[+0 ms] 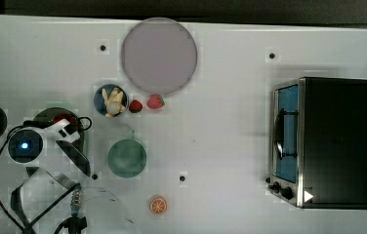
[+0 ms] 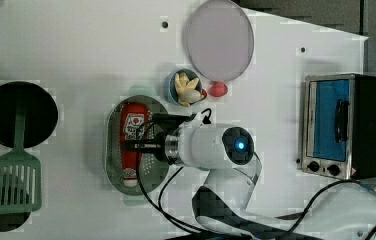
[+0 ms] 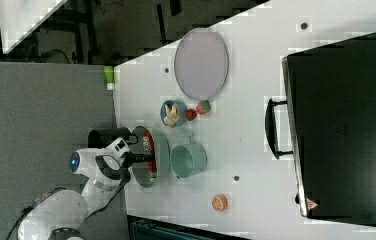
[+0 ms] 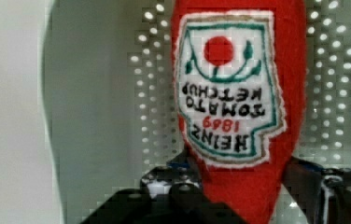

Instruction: Pick ketchup from strainer and place it on the table

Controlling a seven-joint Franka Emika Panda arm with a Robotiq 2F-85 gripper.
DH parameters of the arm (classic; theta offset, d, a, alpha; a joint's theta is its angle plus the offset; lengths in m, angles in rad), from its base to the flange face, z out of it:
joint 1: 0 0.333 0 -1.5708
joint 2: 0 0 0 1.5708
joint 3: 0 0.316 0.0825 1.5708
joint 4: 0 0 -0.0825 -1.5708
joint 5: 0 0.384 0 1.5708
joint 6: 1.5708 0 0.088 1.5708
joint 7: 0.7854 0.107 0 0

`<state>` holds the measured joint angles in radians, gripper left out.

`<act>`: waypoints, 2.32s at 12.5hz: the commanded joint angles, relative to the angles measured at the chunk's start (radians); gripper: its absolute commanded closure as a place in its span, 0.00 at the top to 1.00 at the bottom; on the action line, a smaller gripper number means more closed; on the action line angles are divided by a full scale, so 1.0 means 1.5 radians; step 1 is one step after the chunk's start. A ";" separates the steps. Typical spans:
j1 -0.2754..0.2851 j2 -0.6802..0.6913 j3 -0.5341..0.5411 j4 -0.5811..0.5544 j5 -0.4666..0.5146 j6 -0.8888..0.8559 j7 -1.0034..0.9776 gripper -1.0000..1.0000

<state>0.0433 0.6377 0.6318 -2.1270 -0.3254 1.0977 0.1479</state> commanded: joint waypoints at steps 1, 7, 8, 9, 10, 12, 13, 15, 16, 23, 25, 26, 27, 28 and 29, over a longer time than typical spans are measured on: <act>0.012 -0.051 0.016 0.002 -0.009 -0.042 0.028 0.56; -0.024 -0.247 0.052 0.011 0.116 -0.168 0.022 0.56; -0.033 -0.278 0.051 0.017 0.133 -0.189 0.010 0.56; -0.046 -0.304 0.049 0.025 0.142 -0.221 -0.007 0.56; -0.060 -0.327 0.044 0.036 0.149 -0.261 -0.032 0.56; -0.090 -0.360 0.022 0.067 0.161 -0.351 -0.098 0.56; -0.103 -0.369 0.006 0.082 0.163 -0.389 -0.139 0.56; -0.125 -0.378 -0.032 0.109 0.163 -0.440 -0.220 0.56; -0.134 -0.382 -0.055 0.117 0.163 -0.454 -0.250 0.56; -0.178 -0.388 -0.241 0.118 0.163 -0.456 -0.404 0.56; -0.179 -0.387 -0.285 0.099 0.163 -0.455 -0.437 0.56; -0.179 -0.386 -0.302 0.084 0.163 -0.451 -0.440 0.56; -0.179 -0.385 -0.316 0.068 0.163 -0.443 -0.440 0.56; -0.179 -0.383 -0.327 0.050 0.163 -0.431 -0.440 0.56; -0.179 -0.382 -0.334 0.030 0.163 -0.418 -0.440 0.56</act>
<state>-0.2703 0.0742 0.0874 -2.0703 -0.0856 0.4653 -0.4526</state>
